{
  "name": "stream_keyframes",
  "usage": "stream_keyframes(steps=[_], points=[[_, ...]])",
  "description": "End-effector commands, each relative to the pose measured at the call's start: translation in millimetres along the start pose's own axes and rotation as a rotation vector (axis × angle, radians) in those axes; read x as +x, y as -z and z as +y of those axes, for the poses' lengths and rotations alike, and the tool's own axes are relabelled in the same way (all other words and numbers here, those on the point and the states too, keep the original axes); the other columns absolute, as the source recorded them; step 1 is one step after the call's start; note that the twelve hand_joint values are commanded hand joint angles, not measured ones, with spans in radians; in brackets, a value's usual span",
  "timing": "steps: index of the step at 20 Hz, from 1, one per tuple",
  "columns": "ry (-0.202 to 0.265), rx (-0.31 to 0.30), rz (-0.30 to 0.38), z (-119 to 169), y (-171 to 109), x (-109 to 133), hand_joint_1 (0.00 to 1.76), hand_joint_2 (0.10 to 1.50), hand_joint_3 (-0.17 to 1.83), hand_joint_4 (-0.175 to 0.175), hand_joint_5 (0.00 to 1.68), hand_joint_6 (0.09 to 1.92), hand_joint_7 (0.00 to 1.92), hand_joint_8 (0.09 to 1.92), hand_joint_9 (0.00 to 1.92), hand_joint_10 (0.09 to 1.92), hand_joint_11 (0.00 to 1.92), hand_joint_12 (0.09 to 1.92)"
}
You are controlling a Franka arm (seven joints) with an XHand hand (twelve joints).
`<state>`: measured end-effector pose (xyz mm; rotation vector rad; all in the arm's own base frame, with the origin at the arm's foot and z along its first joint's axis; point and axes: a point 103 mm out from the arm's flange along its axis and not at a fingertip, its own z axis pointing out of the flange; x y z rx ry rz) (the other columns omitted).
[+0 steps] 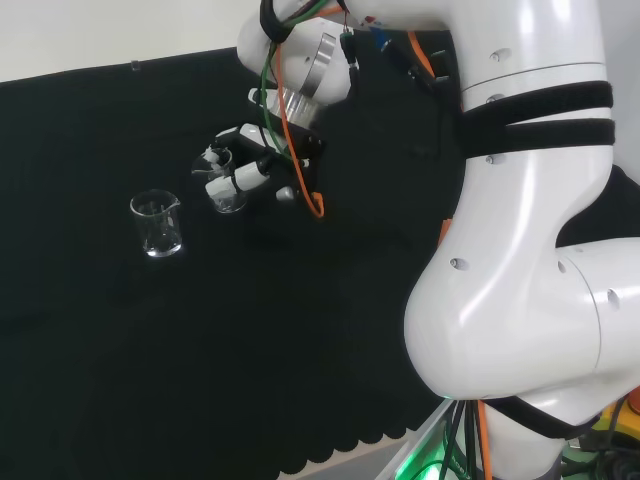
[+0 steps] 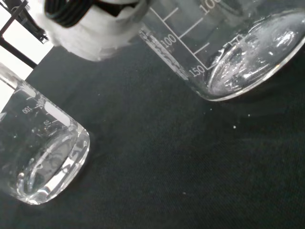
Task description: Place the beaker back on the table.
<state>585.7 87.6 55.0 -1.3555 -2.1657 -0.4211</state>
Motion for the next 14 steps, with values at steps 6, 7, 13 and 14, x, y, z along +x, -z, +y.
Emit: stream_keyframes(steps=[6, 7, 13, 14], points=[[0.009, 0.006, -0.019, -10.4, 1.5, -1.7, 1.08, 0.88, -0.17, -0.094, 0.35, 0.55, 0.91, 0.09, 0.94, 0.09, 0.12, 1.35], [0.008, 0.005, -0.022, -11.4, 1.9, -1.8, 1.07, 0.88, -0.17, -0.094, 0.35, 0.54, 0.90, 0.09, 0.94, 0.09, 0.11, 1.35], [-0.001, 0.011, -0.029, -15.5, 6.2, -0.5, 1.03, 0.86, -0.17, -0.094, 0.33, 0.46, 0.75, 0.09, 0.80, 0.09, 0.01, 1.32], [-0.001, 0.012, -0.030, -15.6, 6.7, 0.3, 1.02, 0.86, -0.17, -0.094, 0.33, 0.42, 0.72, 0.09, 0.77, 0.09, 0.00, 1.29]])
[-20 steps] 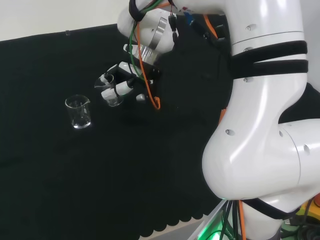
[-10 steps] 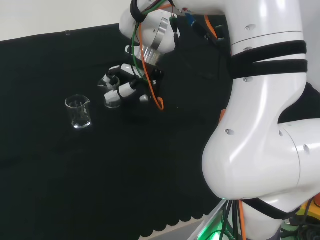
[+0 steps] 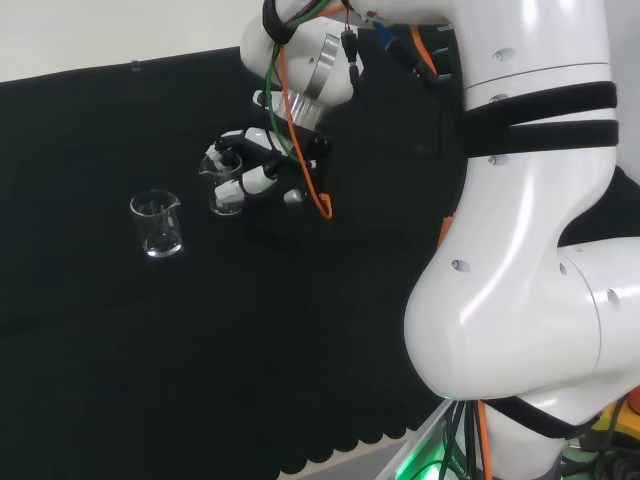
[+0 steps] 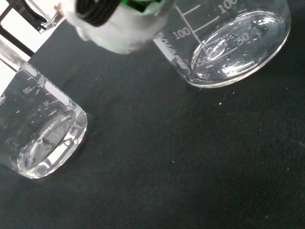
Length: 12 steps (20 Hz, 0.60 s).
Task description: Place the beaker back on the table.
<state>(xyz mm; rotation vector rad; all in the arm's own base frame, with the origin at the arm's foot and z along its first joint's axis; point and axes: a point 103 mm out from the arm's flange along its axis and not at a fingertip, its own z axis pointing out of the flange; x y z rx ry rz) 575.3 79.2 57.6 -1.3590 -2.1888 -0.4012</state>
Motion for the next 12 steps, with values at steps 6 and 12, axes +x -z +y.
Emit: stream_keyframes(steps=[6, 12], points=[[-0.007, 0.000, -0.004, -6, 7, 1, 0.98, 0.85, -0.17, -0.095, 0.33, 0.34, 0.65, 0.09, 0.70, 0.09, 0.00, 1.23], [-0.012, -0.018, -0.024, -12, 17, 12, 0.97, 0.85, -0.17, -0.094, 0.34, 0.33, 0.64, 0.09, 0.70, 0.09, 0.00, 1.23]])
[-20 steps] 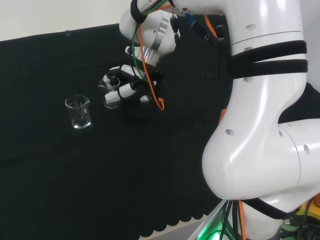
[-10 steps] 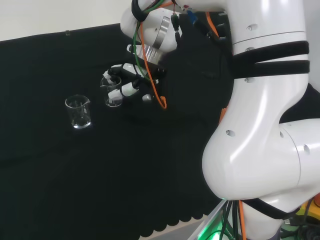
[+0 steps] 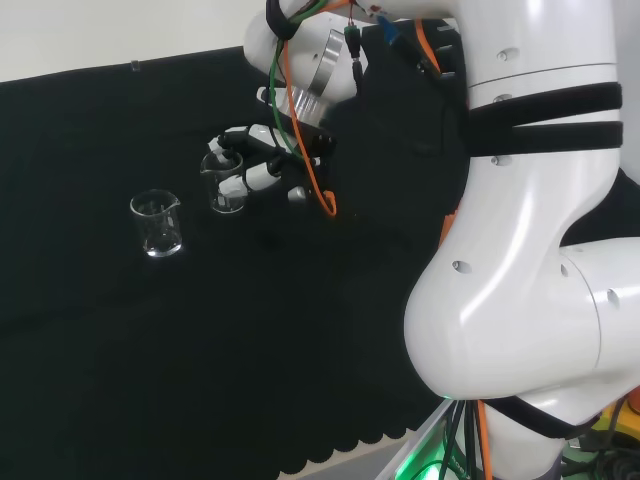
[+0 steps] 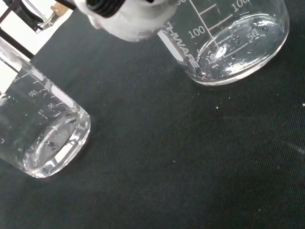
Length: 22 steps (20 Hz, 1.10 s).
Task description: Place the beaker back on the table.
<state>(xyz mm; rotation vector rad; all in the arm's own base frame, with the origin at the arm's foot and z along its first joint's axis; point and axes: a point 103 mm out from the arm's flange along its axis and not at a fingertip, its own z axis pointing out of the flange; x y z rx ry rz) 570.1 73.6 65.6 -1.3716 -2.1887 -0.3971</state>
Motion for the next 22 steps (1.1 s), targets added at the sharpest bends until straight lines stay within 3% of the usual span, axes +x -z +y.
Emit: stream_keyframes(steps=[1, 22], points=[[-0.006, -0.018, -0.019, -7, 13, 11, 0.97, 0.85, -0.17, -0.094, 0.34, 0.33, 0.64, 0.09, 0.70, 0.09, 0.00, 1.23], [-0.063, -0.099, -0.112, -82, 71, 45, 0.96, 0.87, -0.17, -0.093, 0.39, 0.29, 0.66, 0.09, 0.72, 0.09, 0.00, 1.22]])
